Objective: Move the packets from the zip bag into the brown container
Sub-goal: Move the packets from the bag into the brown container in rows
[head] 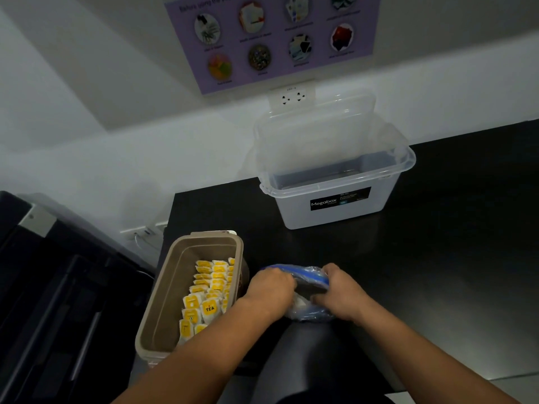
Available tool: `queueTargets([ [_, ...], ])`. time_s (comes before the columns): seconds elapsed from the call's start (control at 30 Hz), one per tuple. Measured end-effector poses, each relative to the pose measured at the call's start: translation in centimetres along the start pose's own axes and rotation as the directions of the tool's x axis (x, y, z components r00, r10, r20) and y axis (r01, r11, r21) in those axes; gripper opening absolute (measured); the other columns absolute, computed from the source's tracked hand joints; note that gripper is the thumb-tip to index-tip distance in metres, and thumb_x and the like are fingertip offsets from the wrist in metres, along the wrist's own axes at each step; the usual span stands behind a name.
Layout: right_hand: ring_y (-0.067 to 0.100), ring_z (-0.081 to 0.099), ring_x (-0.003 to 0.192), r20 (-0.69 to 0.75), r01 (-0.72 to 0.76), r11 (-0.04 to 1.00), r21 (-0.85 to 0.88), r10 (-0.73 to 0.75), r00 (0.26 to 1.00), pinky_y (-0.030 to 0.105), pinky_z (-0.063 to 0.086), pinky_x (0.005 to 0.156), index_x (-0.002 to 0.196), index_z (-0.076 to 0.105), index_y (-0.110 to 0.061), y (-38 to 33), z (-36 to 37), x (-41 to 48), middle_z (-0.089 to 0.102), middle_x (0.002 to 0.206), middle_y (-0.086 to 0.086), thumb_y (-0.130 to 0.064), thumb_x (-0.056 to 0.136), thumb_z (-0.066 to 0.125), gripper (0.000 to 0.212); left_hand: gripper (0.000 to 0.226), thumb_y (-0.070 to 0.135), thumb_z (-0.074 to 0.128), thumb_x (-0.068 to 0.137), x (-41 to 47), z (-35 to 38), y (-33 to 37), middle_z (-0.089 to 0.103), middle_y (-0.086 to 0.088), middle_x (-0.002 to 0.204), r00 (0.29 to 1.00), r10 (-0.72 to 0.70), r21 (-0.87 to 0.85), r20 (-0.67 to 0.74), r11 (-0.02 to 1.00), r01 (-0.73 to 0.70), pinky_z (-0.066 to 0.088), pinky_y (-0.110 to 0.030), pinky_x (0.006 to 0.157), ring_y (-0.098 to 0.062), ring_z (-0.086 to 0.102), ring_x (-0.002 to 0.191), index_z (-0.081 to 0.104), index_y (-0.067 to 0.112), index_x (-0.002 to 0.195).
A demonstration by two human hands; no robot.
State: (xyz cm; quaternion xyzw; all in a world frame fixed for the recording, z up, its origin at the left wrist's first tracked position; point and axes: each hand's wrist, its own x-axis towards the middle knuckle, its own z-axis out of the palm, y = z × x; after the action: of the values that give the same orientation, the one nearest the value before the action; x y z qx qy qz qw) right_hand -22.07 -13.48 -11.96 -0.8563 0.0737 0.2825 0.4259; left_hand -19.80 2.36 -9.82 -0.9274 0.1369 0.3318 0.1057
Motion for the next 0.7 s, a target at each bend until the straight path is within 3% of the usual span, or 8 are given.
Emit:
queueTargets([
  [0.1,0.011,0.064,0.089,0.002,-0.011,0.991,-0.135,0.011,1.000,0.029,0.055,0.082,0.097,0.058,-0.028,0.0,0.5,0.1,0.065,0.097,-0.004,-0.017,0.084,0.079,0.026,0.050,0.036,0.071,0.088,-0.1,0.9,0.4,0.061,-0.011,0.130,0.998,0.000,0.005,-0.069,1.000,0.001,0.048,-0.043,0.102,-0.029,0.058,0.120,0.057,0.016,0.131],
  [0.17,0.011,0.064,0.087,0.002,-0.029,0.988,-0.152,0.030,1.000,0.028,0.053,0.078,0.091,0.057,-0.029,0.0,0.8,0.1,0.065,0.095,-0.003,-0.015,0.087,0.076,0.023,0.061,0.037,0.075,0.084,-0.6,1.7,0.8,0.056,-0.013,0.135,0.995,0.006,-0.009,-0.098,1.000,-0.007,0.045,-0.044,0.104,-0.031,0.054,0.125,0.052,0.014,0.136],
  [0.27,0.015,0.066,0.091,-0.035,-0.061,0.991,-0.117,0.057,0.998,0.035,0.058,0.087,0.095,0.060,-0.026,0.2,0.8,0.5,0.067,0.100,0.001,-0.012,0.090,0.070,0.018,0.060,0.035,0.073,0.086,-0.6,1.8,1.5,0.055,-0.013,0.136,0.995,-0.016,-0.051,-0.098,0.999,0.011,0.044,-0.045,0.105,-0.030,0.053,0.125,0.049,0.014,0.138],
  [0.4,0.020,0.075,0.088,-0.002,-0.088,0.980,0.179,0.090,0.996,0.038,0.062,0.081,0.102,0.068,-0.019,0.4,0.2,0.8,0.075,0.097,0.006,-0.009,0.090,0.072,0.016,0.061,0.039,0.070,0.088,0.7,0.1,2.4,0.051,-0.012,0.138,0.981,-0.116,-0.266,0.155,0.951,0.155,0.044,-0.048,0.105,-0.031,0.053,0.123,0.048,0.018,0.141],
  [0.5,0.023,0.079,0.086,0.066,-0.123,0.904,0.410,0.105,0.992,0.045,0.065,0.084,0.110,0.070,-0.014,0.7,0.3,0.8,0.080,0.096,0.010,-0.008,0.087,0.077,0.024,0.065,0.049,0.069,0.086,1.0,-0.7,2.3,0.050,-0.010,0.138,0.975,-0.124,-0.371,0.184,0.910,0.185,0.044,-0.046,0.105,-0.030,0.052,0.123,0.048,0.023,0.142],
  [0.57,0.025,0.080,0.085,0.069,-0.136,0.862,0.489,0.117,0.991,0.045,0.065,0.083,0.111,0.069,-0.012,0.9,0.5,0.9,0.080,0.094,0.012,-0.003,0.089,0.074,0.025,0.062,0.050,0.069,0.085,0.1,0.0,1.9,0.054,-0.007,0.135,0.990,-0.106,-0.415,0.090,0.900,0.134,0.045,-0.045,0.105,-0.028,0.054,0.122,0.051,0.025,0.139],
  [0.63,0.026,0.080,0.085,0.055,-0.131,0.839,0.529,0.120,0.991,0.046,0.065,0.082,0.111,0.068,-0.013,1.0,0.8,1.0,0.080,0.095,0.014,0.002,0.090,0.070,0.026,0.045,0.046,0.068,0.087,-0.9,1.5,1.4,0.065,-0.003,0.122,0.975,-0.101,-0.435,-0.196,0.900,0.005,0.051,-0.041,0.097,-0.024,0.062,0.111,0.062,0.026,0.126],
  [0.7,0.026,0.080,0.084,0.041,-0.127,0.816,0.564,0.126,0.991,0.044,0.066,0.078,0.112,0.067,-0.013,1.1,0.9,1.1,0.080,0.095,0.014,0.004,0.091,0.068,0.027,0.038,0.040,0.069,0.088,-1.8,2.1,1.3,0.069,-0.001,0.116,0.936,-0.102,-0.477,-0.337,0.876,-0.077,0.053,-0.039,0.095,-0.021,0.064,0.108,0.066,0.025,0.122],
])
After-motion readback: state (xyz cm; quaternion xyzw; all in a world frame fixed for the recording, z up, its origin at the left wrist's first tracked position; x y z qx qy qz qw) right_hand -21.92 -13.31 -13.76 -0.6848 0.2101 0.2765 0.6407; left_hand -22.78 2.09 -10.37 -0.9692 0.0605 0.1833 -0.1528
